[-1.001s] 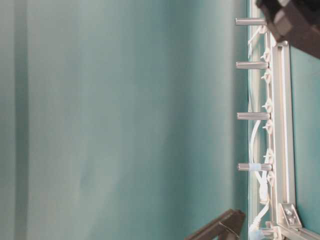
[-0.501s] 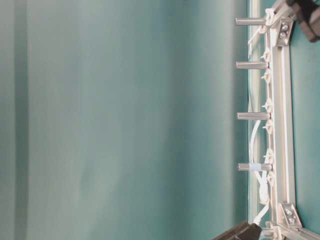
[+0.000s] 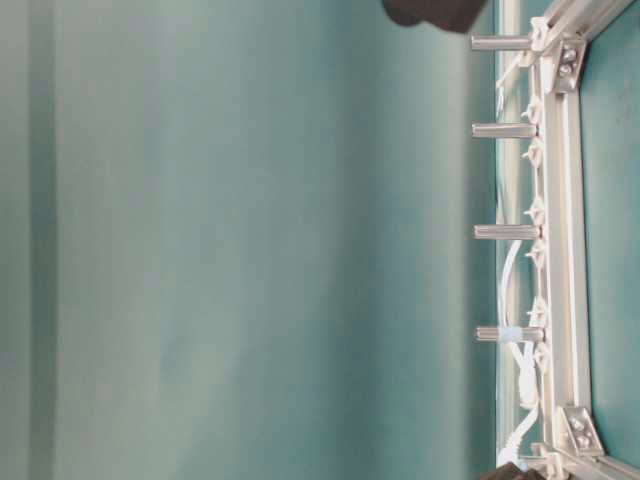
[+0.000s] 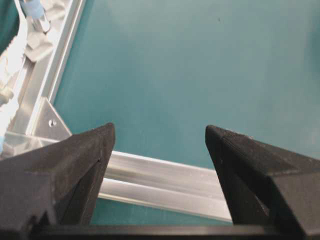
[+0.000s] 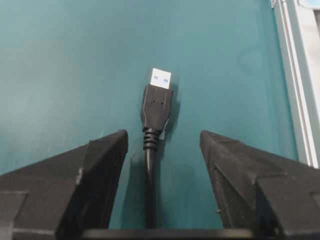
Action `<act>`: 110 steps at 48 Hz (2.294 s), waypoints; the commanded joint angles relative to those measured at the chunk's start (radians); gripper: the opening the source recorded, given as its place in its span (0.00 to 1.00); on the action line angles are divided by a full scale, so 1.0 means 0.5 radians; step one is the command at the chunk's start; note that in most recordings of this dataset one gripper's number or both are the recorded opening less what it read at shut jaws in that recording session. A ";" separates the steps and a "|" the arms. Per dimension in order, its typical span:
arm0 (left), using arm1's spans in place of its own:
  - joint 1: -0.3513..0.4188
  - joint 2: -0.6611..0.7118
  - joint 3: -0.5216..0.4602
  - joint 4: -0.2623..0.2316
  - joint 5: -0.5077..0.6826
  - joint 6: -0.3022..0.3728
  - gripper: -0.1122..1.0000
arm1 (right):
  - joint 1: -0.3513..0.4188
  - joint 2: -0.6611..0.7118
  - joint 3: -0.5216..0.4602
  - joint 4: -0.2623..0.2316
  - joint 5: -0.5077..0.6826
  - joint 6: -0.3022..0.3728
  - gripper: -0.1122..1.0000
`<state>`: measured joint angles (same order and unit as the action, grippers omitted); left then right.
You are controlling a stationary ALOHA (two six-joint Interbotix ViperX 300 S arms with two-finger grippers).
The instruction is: Insert the wire through the string loop located on the left side.
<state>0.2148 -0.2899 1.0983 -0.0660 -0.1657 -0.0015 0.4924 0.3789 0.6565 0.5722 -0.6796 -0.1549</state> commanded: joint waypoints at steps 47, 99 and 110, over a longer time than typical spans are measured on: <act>-0.021 -0.028 -0.015 0.009 -0.003 0.018 0.92 | 0.009 0.018 -0.031 0.021 0.077 -0.018 0.17; -0.387 -0.650 0.172 0.012 0.500 0.000 0.92 | 0.012 0.018 -0.052 0.018 0.071 -0.067 0.16; -0.390 -0.647 0.175 0.012 0.500 0.000 0.92 | 0.006 0.009 -0.052 0.018 0.061 -0.080 0.16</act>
<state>0.0245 -0.6121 1.1934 -0.0629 0.0890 0.0000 0.5001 0.4034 0.6473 0.5844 -0.6397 -0.1917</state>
